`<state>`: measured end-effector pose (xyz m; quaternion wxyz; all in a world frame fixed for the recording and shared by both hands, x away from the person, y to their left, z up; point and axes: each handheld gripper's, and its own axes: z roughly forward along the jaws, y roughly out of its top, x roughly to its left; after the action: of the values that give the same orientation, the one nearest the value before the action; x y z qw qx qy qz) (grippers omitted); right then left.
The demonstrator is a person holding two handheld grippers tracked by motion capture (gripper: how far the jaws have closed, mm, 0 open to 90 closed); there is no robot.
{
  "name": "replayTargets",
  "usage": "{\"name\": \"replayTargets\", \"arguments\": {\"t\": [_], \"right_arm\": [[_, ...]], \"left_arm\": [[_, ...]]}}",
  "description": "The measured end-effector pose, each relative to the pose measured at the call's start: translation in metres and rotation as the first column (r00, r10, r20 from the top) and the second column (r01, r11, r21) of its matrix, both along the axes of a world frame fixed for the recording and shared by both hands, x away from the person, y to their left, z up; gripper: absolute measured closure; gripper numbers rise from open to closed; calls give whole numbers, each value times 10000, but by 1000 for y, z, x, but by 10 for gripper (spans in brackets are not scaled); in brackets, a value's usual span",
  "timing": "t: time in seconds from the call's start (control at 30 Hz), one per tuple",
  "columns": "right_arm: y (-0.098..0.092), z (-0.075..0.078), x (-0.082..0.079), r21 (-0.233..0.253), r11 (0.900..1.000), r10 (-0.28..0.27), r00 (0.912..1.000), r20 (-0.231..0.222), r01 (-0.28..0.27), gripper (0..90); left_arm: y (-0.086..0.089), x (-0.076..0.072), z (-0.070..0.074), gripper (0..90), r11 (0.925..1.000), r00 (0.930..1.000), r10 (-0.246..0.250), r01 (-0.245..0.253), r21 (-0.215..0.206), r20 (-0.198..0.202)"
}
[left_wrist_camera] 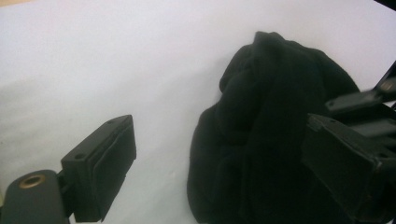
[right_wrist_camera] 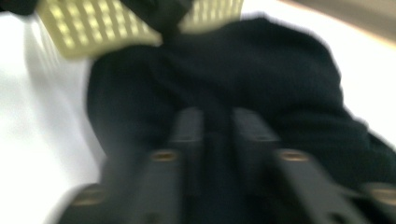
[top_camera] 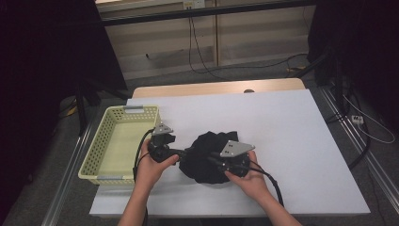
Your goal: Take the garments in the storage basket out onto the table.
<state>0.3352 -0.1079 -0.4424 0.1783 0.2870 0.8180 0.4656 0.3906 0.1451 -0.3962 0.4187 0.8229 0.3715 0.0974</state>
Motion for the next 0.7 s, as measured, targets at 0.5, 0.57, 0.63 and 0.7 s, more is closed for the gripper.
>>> {"name": "replayTargets", "arguments": {"t": [0.5, 0.57, 0.63, 0.7], "right_arm": [[-58, 13, -8, 731, 9906, -1164, 9932, 14, 1160, 879], [-70, 13, -9, 816, 9856, -1483, 9889, -2, 1478, 879], [-79, 12, -10, 873, 9807, -1754, 9845, -12, 1749, 879], [-87, 12, -11, 823, 9781, -1913, 9815, -49, 1910, 879]], "left_arm": [[-1, 3, -3, 110, 9996, 9999, -74, 77, -257, 122], [-3, 4, -3, 110, 9995, 9998, -123, 127, -284, 132], [-6, 4, -5, 109, 9994, 9998, -179, 182, -304, 117], [-8, 5, -7, 109, 9991, 9994, -321, 325, -258, 143]]}}
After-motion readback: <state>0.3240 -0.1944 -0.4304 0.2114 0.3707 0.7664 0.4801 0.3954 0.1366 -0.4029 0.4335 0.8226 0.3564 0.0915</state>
